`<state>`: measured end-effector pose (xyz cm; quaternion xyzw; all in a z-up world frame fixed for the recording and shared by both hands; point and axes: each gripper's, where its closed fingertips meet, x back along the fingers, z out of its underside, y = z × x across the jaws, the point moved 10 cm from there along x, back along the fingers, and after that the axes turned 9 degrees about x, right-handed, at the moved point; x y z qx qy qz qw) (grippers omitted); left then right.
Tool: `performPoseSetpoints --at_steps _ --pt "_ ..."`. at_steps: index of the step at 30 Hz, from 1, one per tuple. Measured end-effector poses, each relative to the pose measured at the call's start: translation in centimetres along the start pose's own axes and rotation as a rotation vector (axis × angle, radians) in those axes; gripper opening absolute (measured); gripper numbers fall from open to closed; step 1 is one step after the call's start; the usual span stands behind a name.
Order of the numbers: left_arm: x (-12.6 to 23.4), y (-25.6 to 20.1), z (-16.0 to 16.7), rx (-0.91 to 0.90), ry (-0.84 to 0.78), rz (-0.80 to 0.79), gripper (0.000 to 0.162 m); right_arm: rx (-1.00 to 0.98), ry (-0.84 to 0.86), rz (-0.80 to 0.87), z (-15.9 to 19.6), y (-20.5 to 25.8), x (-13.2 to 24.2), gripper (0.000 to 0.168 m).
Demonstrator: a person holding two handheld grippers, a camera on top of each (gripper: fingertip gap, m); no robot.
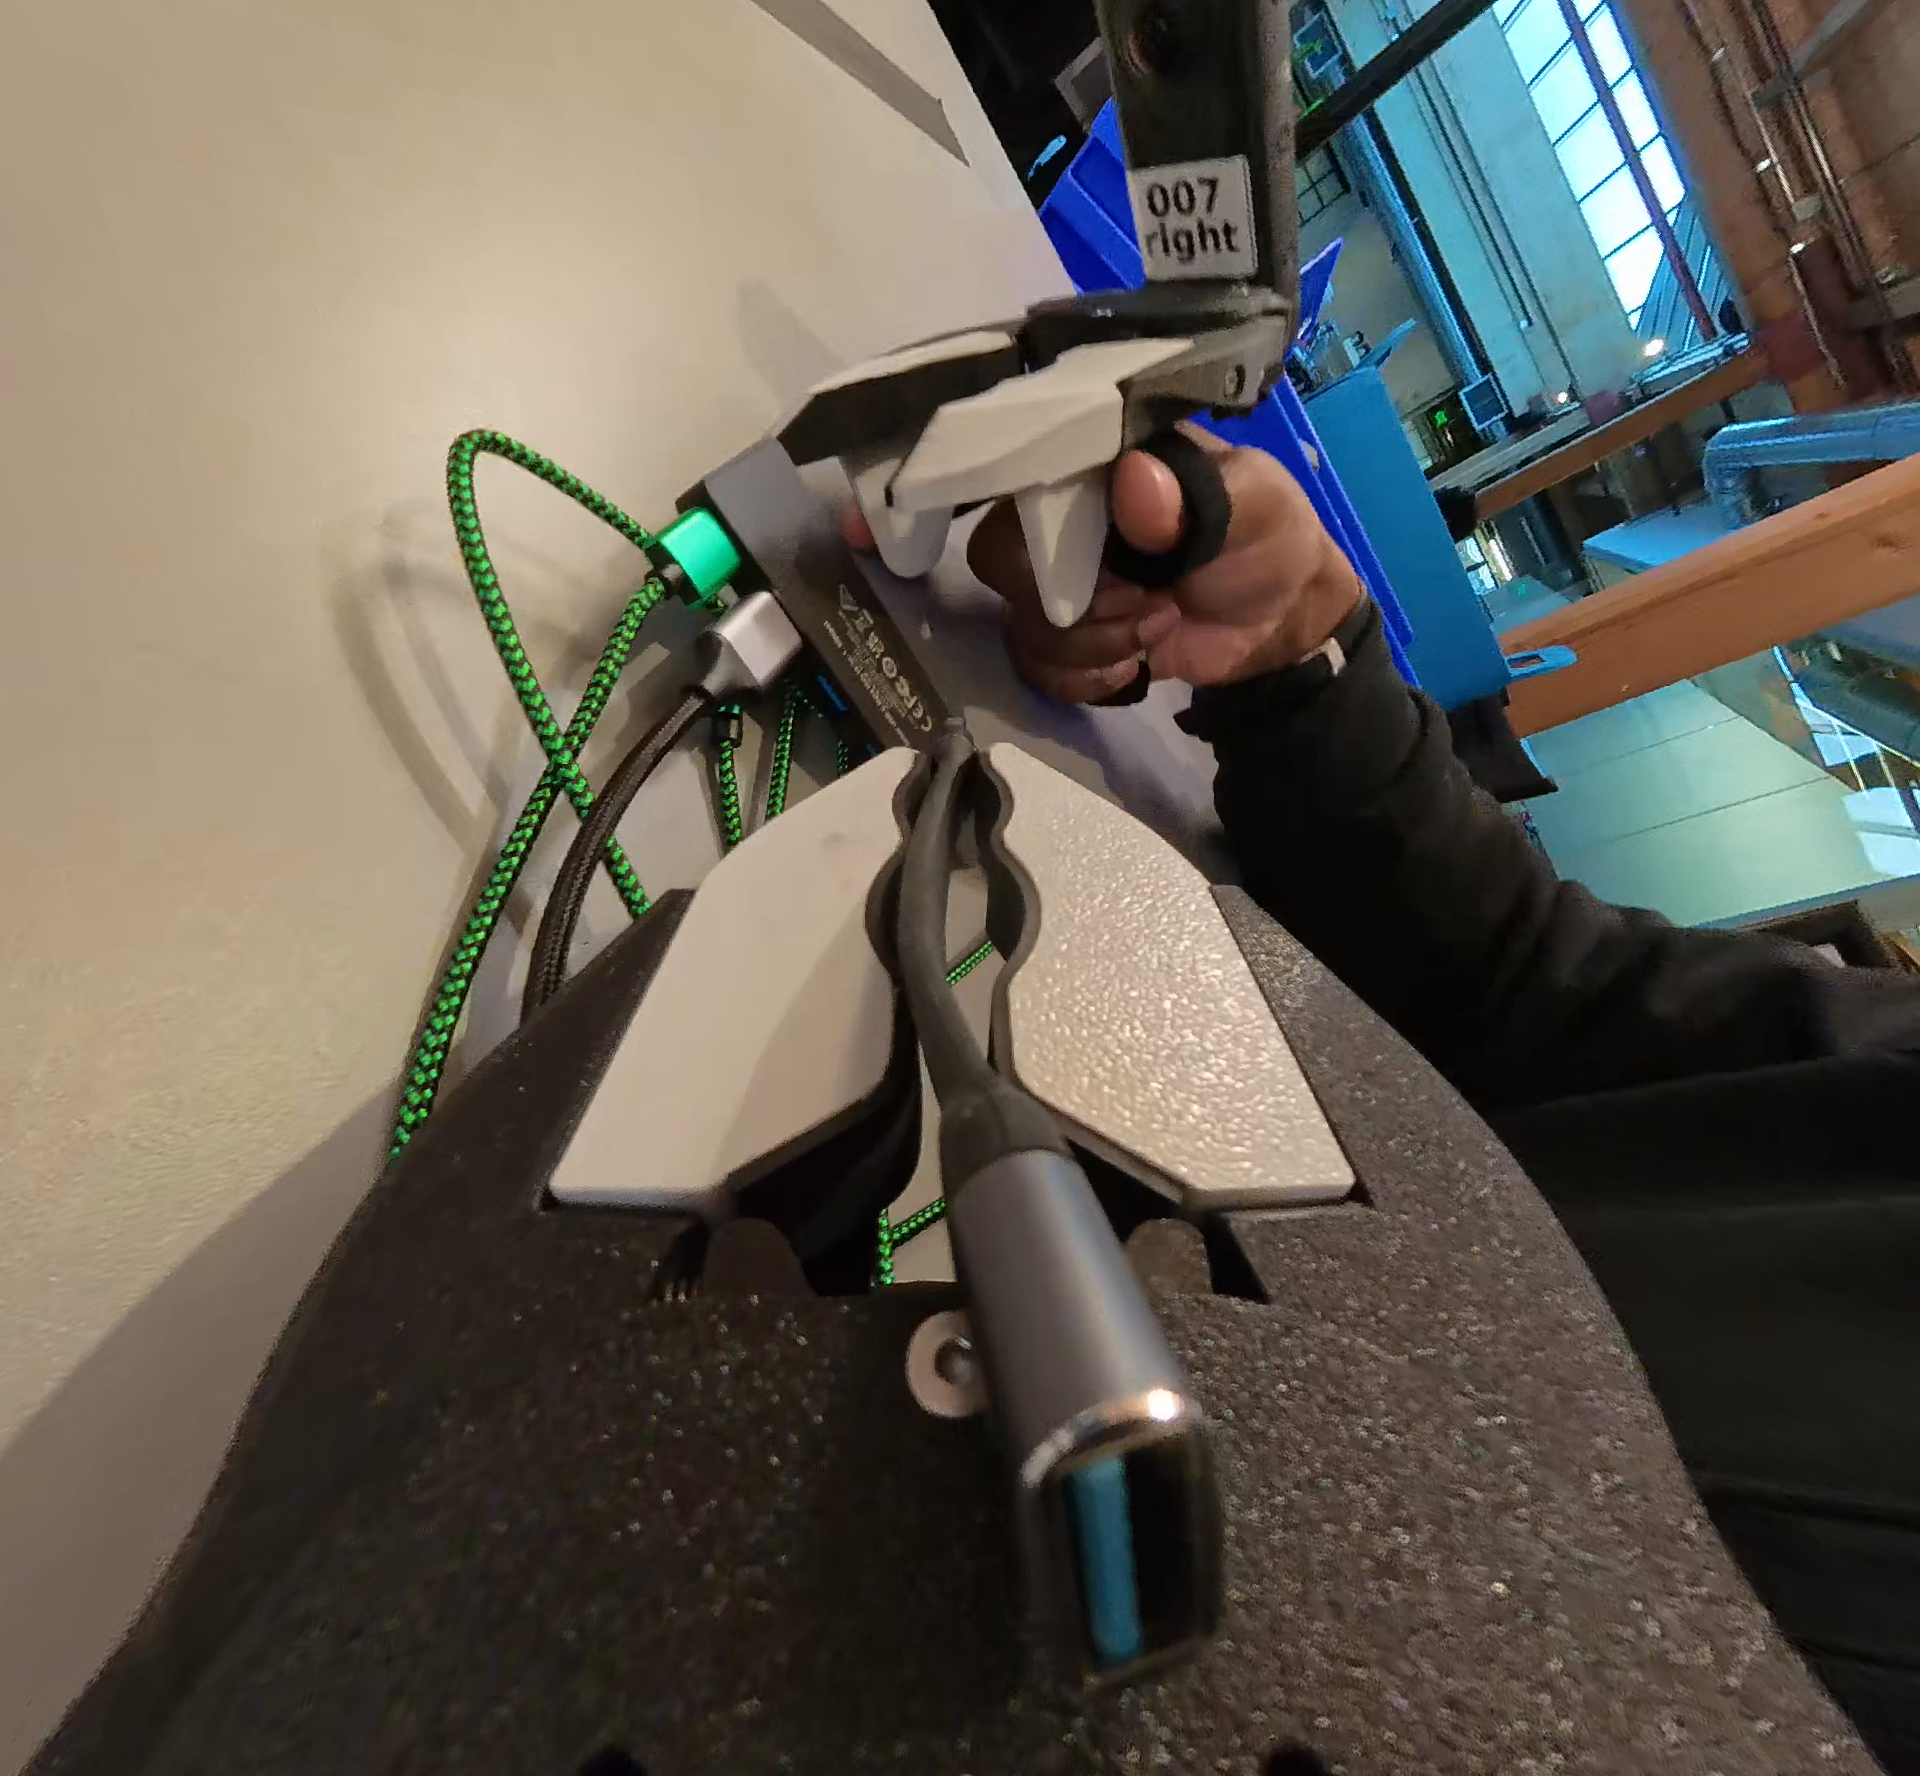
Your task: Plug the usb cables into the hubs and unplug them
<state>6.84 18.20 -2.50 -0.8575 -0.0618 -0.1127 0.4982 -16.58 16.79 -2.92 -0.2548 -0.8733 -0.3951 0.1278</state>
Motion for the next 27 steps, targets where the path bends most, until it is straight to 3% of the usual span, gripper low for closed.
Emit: performPoseSetpoints --at_steps 2,7,10,12,17,22,27 --pt "0.1 0.3 0.1 0.021 0.006 0.015 0.007 -0.019 0.039 -0.063 -0.3 -0.3 -0.8 0.035" --pt "0.0 0.6 0.1 0.025 0.014 0.008 0.007 -0.055 0.027 -0.155 -0.3 0.2 -1.4 0.039" --pt "-0.1 0.5 0.1 0.021 0.023 0.009 0.007 -0.052 0.016 -0.248 0.4 1.2 -1.1 0.028" --pt "-0.1 0.6 0.1 0.026 0.021 0.016 0.007 -0.025 0.043 -0.239 1.0 1.9 -1.0 0.026" --pt "-0.3 0.5 0.2 0.014 0.034 0.012 0.007 0.119 -0.020 -0.029 1.0 2.9 0.3 0.023" --pt "-0.2 0.4 0.3 0.005 0.030 0.011 0.007 0.202 -0.037 -0.106 0.7 4.8 0.6 0.021" --pt "-0.2 0.3 0.3 -0.004 0.025 0.022 0.007 0.186 0.142 -0.122 3.0 5.7 -1.2 0.023"
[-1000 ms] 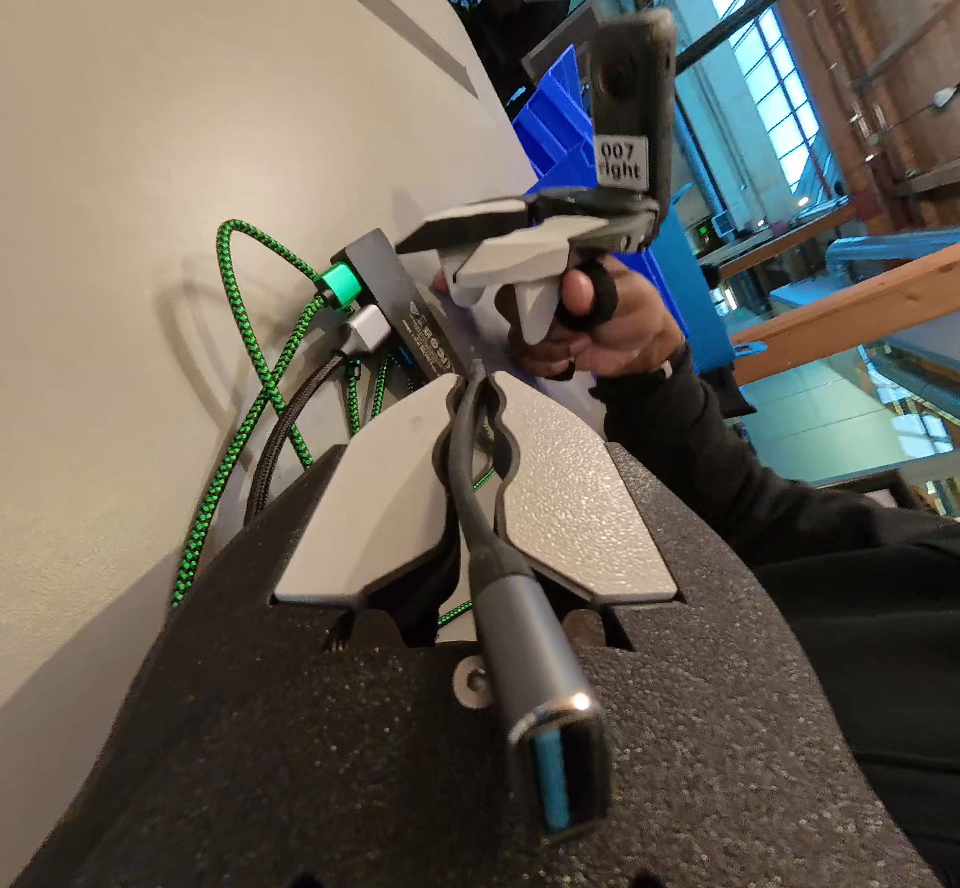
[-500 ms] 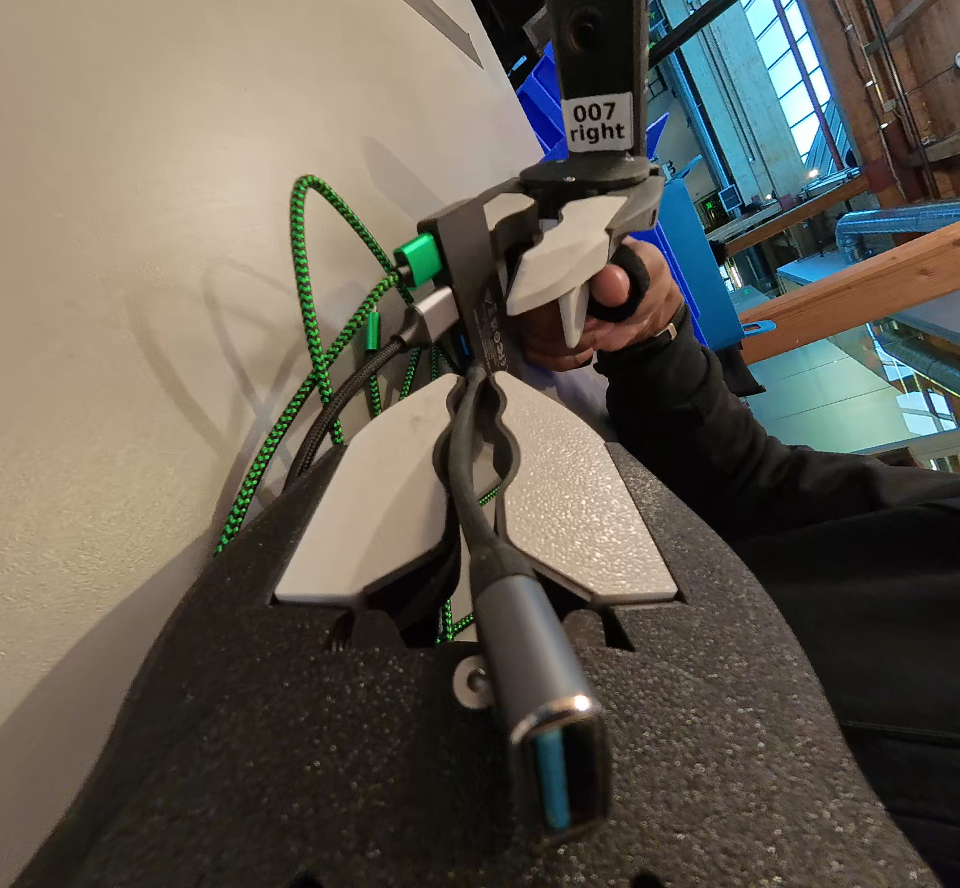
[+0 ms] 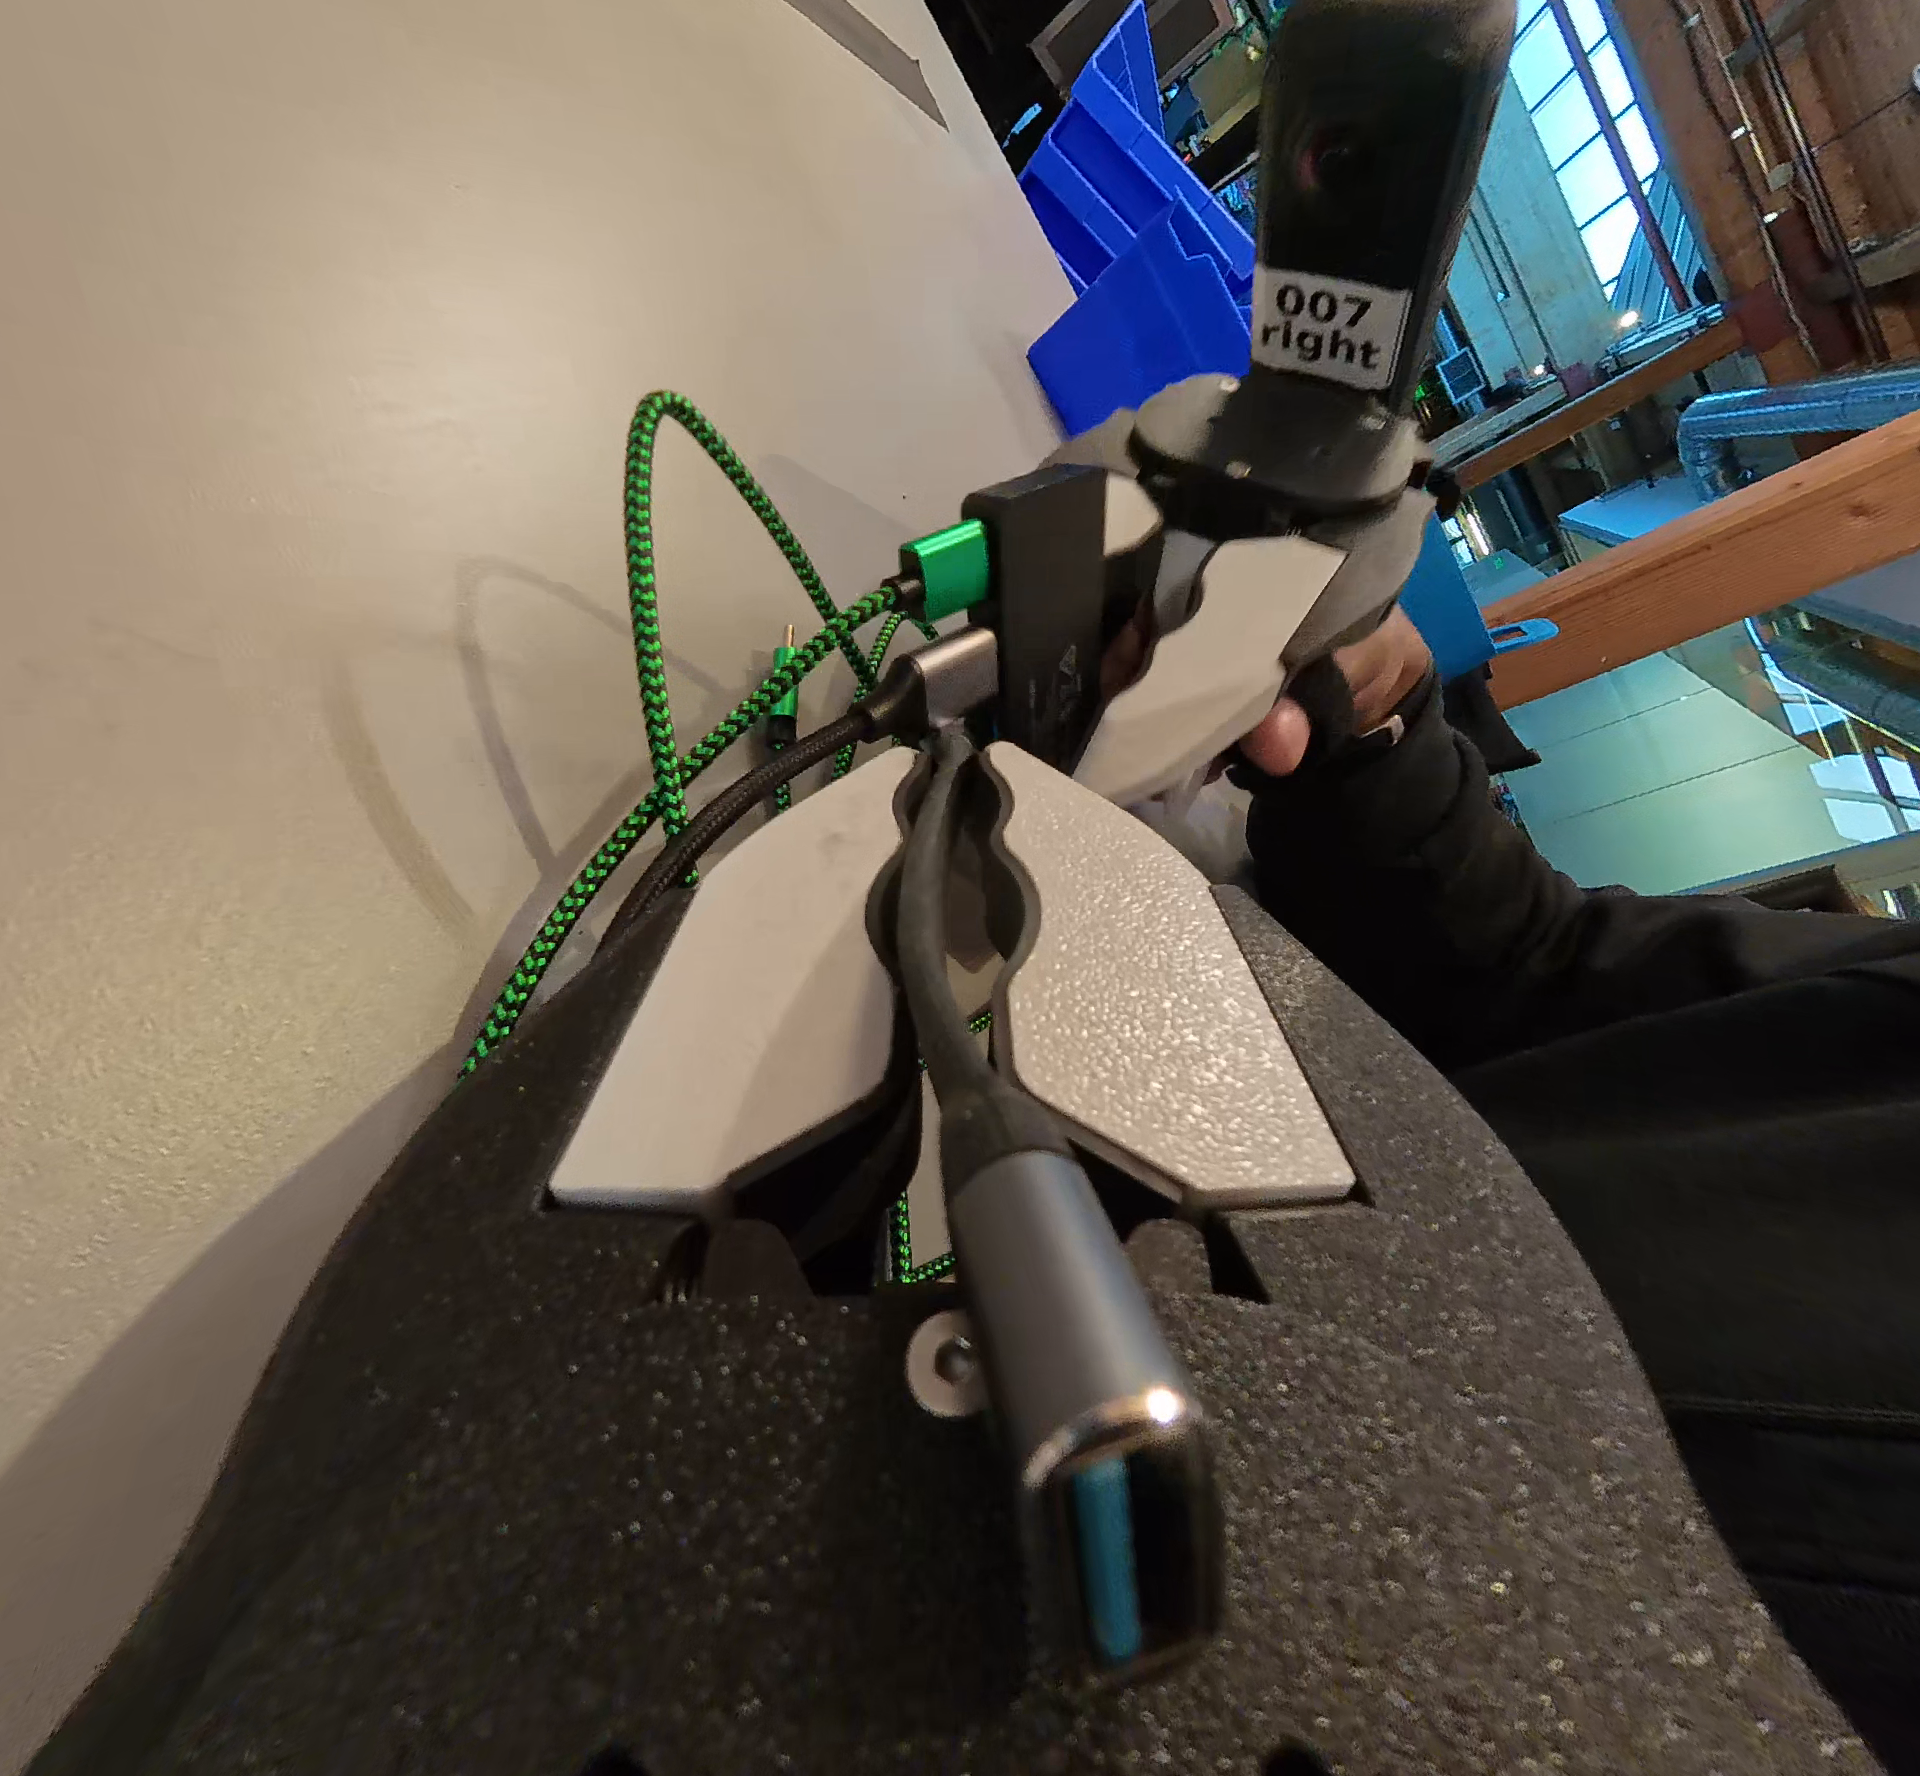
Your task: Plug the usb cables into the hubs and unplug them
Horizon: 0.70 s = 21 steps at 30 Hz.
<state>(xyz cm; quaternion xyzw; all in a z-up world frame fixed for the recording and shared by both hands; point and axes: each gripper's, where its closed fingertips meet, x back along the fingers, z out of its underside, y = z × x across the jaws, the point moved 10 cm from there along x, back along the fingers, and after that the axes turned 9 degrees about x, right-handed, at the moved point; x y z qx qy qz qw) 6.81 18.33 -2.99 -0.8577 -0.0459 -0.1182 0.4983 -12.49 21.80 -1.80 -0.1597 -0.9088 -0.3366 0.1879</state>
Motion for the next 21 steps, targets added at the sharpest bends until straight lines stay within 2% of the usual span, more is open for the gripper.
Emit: performPoseSetpoints --at_steps 4,7,12,15,17,20,21 --pt "-0.1 -0.2 0.1 -0.018 0.014 0.022 0.007 -0.010 0.023 0.021 0.9 0.3 -0.2 0.014" --pt "0.1 -0.3 0.0 -0.011 0.010 0.078 0.007 -0.012 -0.078 -0.057 0.7 0.1 1.2 0.012" --pt "0.3 -1.1 -1.4 0.012 0.002 0.278 0.007 -0.086 -0.259 -0.188 0.6 -1.1 2.7 0.011" --pt "-0.2 -1.5 -2.8 -0.070 0.030 0.236 0.007 -0.085 -0.271 -0.160 0.4 -1.5 3.0 0.011" --pt "-0.8 -1.0 -3.2 -0.108 0.055 0.170 0.007 -0.052 -0.227 -0.079 0.4 -1.6 3.0 0.012" --pt "-1.7 0.4 -2.7 -0.098 0.097 0.102 0.007 -0.037 -0.153 0.043 0.7 -1.9 3.2 0.032" --pt "-1.9 0.6 -2.5 -0.071 0.122 0.086 0.007 -0.050 -0.129 0.072 0.9 -2.1 3.2 0.032"
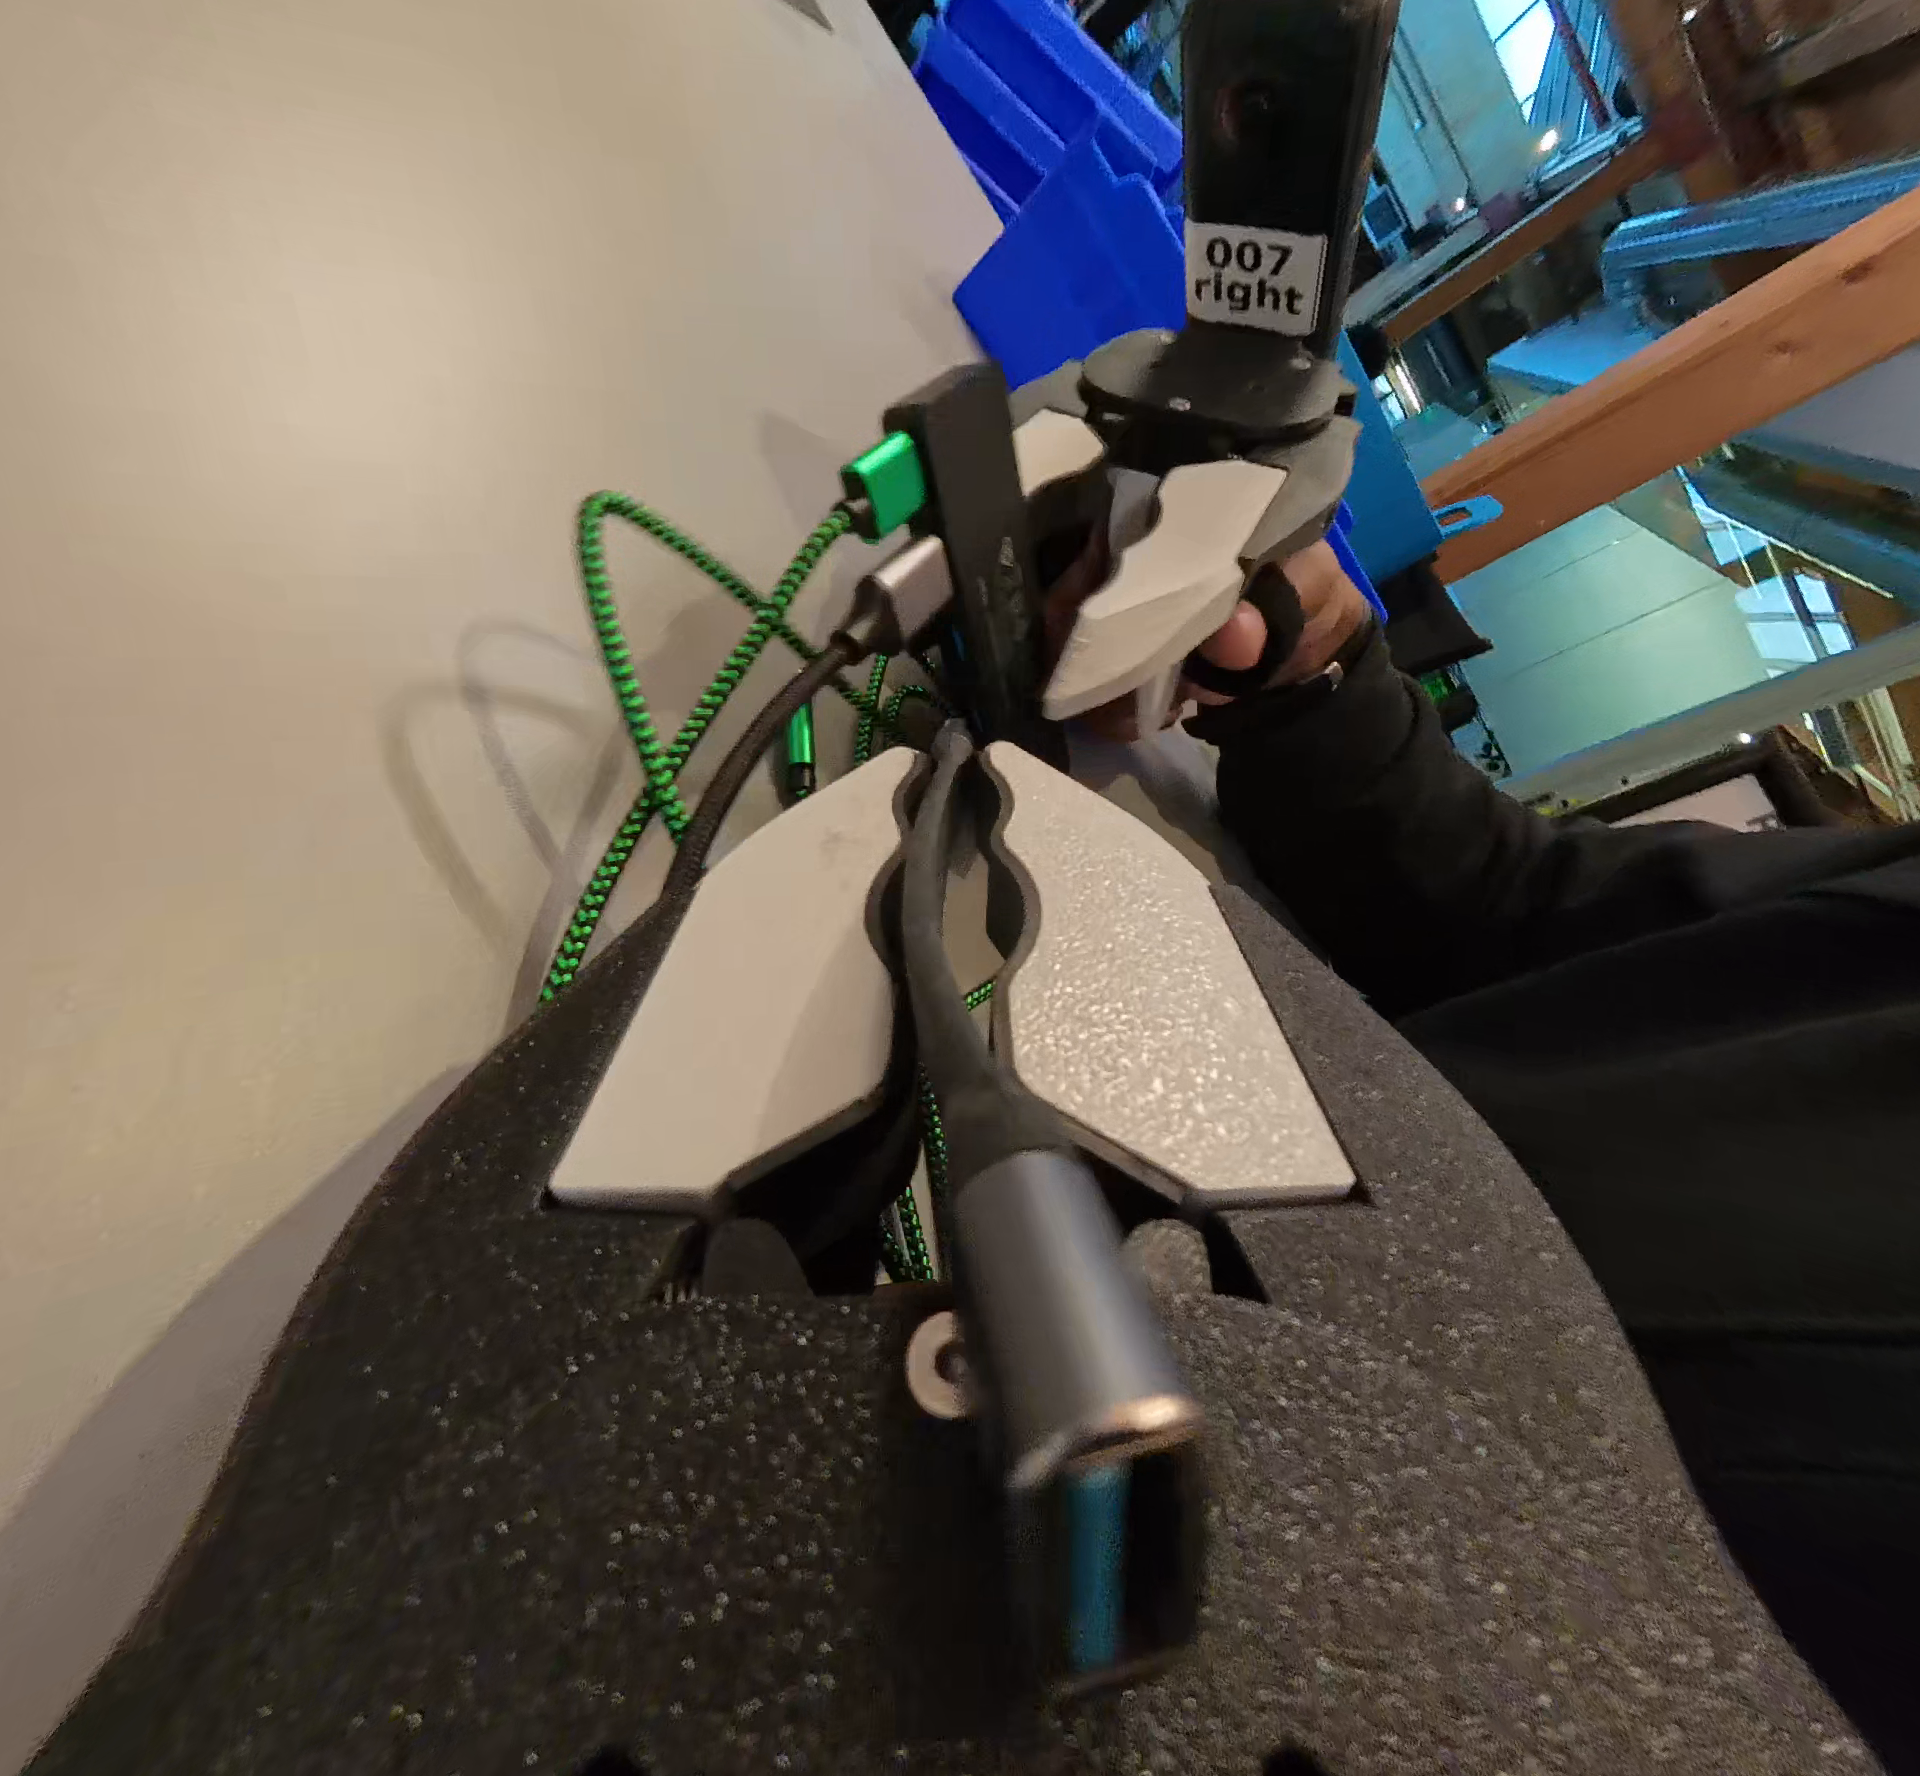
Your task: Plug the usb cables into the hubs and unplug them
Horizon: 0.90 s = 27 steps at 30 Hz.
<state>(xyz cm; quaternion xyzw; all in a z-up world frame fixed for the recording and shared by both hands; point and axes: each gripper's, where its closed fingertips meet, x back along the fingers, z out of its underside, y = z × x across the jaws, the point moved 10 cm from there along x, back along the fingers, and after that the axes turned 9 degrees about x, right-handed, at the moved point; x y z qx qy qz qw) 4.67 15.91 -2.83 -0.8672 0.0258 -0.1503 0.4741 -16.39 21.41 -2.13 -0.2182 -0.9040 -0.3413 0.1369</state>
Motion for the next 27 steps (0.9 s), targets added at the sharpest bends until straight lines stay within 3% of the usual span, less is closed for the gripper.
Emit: performPoseSetpoints --at_steps 4,9,15,24,27 --pt "-0.1 -0.3 0.1 -0.046 0.006 -0.015 0.007 -0.052 0.042 0.017 0.6 -0.4 0.4 0.018" --pt "0.0 -0.1 0.1 -0.028 0.007 -0.022 0.007 -0.073 0.071 0.015 1.0 -0.2 1.6 0.023" --pt "-0.2 -0.4 0.3 -0.053 0.034 -0.020 0.007 -0.085 0.079 0.004 1.6 -0.1 2.4 0.014" --pt "0.6 -2.0 -1.3 -0.070 -0.045 0.217 0.007 -0.094 -0.222 -0.183 0.2 -1.6 3.0 0.010" --pt "0.5 -3.2 -2.6 -0.156 -0.047 0.184 0.007 -0.090 -0.357 -0.260 -0.6 -1.6 3.0 0.010"
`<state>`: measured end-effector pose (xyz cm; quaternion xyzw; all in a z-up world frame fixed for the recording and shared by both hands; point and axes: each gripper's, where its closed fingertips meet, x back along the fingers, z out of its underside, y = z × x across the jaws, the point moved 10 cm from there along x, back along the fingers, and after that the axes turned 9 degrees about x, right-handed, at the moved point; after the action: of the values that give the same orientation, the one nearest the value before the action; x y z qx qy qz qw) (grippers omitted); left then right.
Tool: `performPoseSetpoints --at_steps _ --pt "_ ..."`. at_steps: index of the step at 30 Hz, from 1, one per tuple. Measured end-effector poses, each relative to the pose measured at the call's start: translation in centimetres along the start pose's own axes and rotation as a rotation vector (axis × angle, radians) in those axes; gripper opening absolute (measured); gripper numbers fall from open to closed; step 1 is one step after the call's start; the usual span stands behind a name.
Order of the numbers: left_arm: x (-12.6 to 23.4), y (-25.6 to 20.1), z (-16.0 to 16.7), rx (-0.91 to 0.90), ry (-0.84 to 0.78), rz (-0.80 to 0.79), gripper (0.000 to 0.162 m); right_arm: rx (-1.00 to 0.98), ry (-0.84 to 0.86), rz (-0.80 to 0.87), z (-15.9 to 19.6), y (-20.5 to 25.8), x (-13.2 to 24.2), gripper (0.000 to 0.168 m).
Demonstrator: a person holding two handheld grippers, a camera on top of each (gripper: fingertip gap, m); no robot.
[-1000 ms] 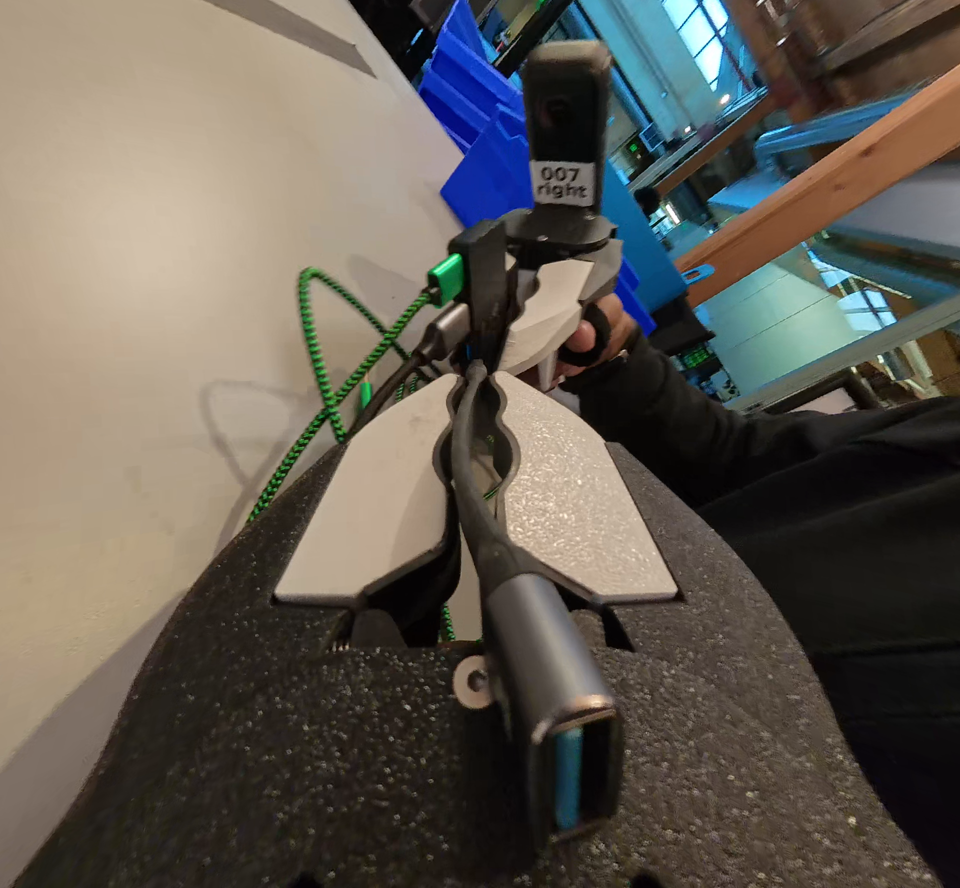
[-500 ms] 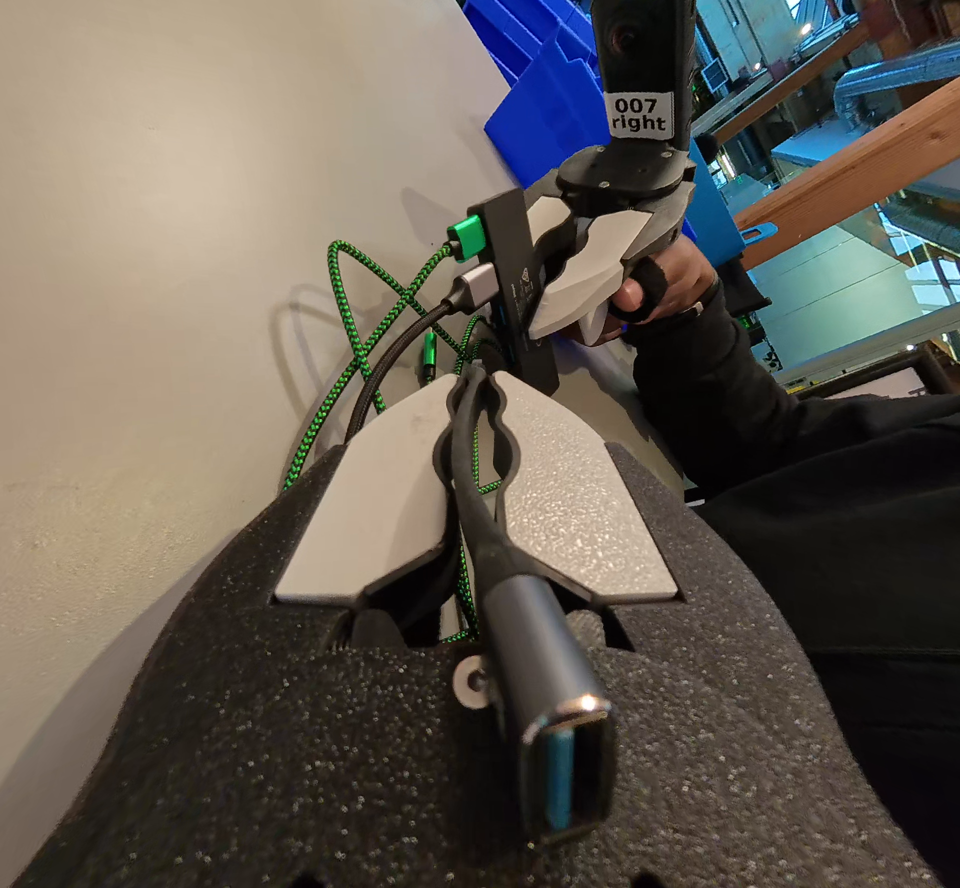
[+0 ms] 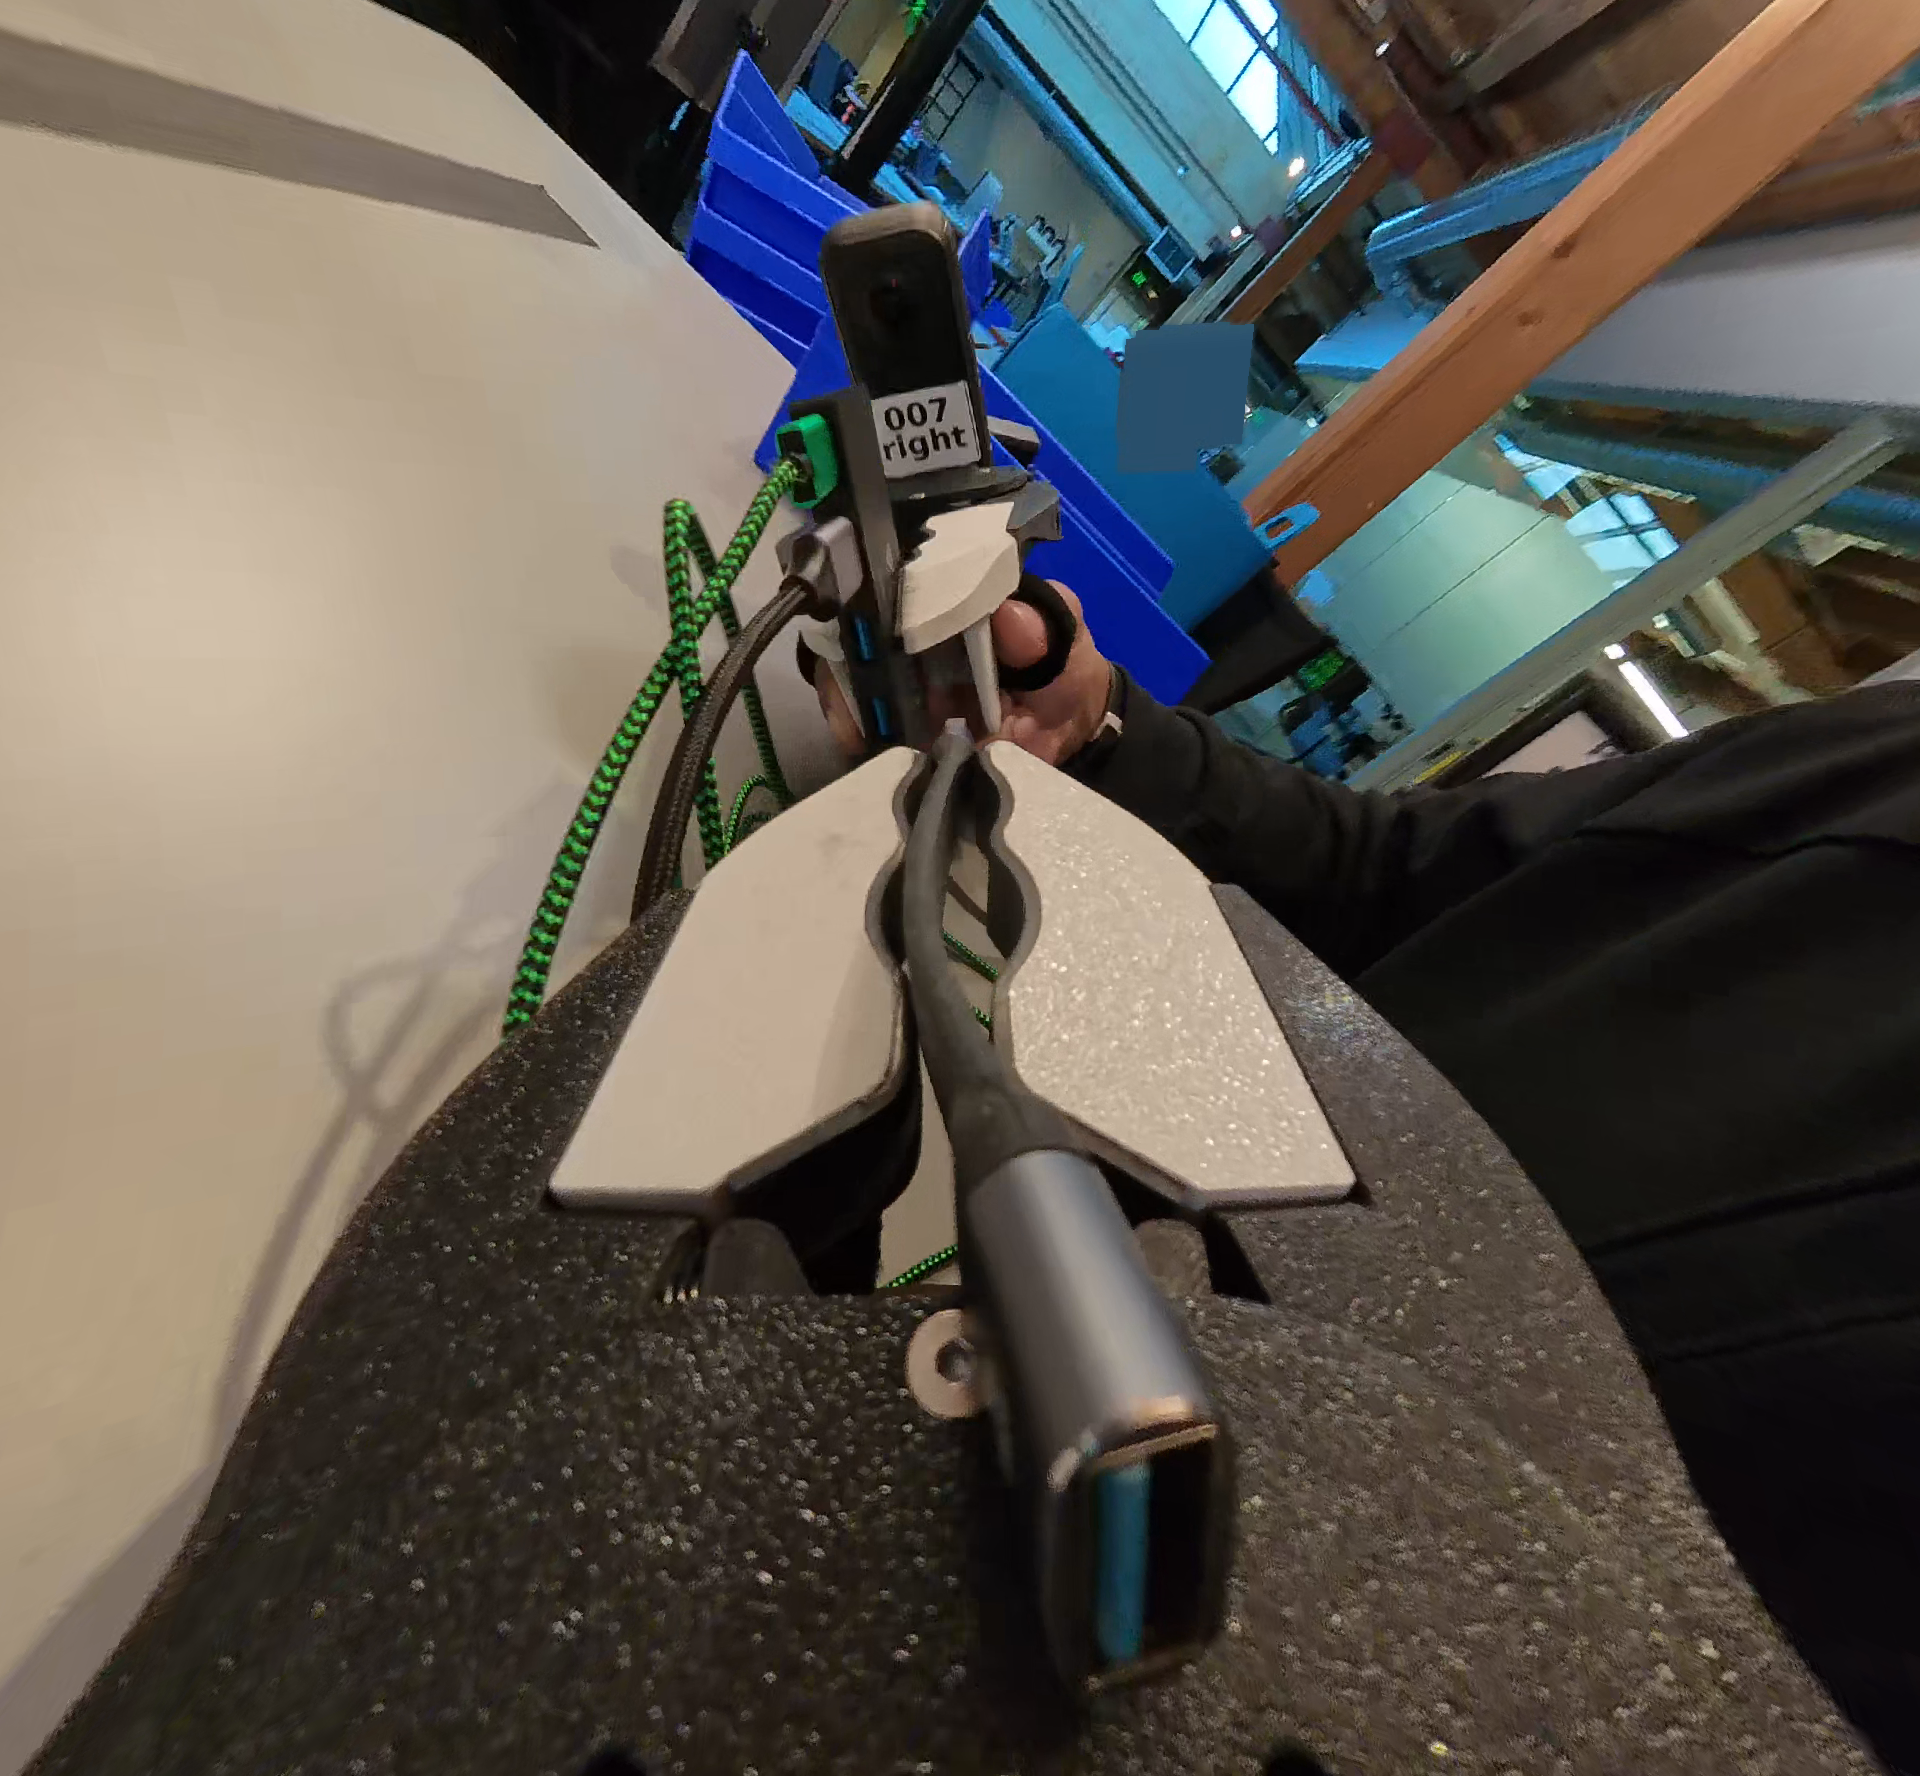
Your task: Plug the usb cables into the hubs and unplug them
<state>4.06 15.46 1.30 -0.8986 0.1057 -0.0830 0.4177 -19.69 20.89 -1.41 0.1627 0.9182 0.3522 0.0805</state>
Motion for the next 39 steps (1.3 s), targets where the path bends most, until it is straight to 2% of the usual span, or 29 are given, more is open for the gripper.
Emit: performPoseSetpoints --at_steps 4,11,27,32,36,39 --pt "-0.1 -0.8 -0.8 -0.043 -0.030 -0.049 0.007 -0.037 -0.123 -0.059 0.0 0.1 -0.8 0.010" --pt "0.0 -0.3 0.3 0.071 -0.089 -0.072 0.007 -0.060 -0.226 -0.044 0.4 0.3 -2.3 0.010" --pt "-0.7 1.3 1.3 0.106 -0.138 0.003 0.007 -0.078 -0.221 -0.024 0.9 0.6 -3.2 0.010" --pt "-1.0 1.8 2.0 0.156 -0.199 -0.013 0.008 -0.062 -0.246 0.060 0.9 0.7 -3.4 0.011" --pt "-0.8 2.0 2.0 0.169 -0.202 -0.012 0.007 -0.044 -0.199 0.094 0.7 0.8 -3.5 0.011" --pt "-0.8 2.2 2.0 0.232 -0.254 0.063 0.007 -0.001 -0.133 0.111 0.3 1.4 -3.4 0.011"
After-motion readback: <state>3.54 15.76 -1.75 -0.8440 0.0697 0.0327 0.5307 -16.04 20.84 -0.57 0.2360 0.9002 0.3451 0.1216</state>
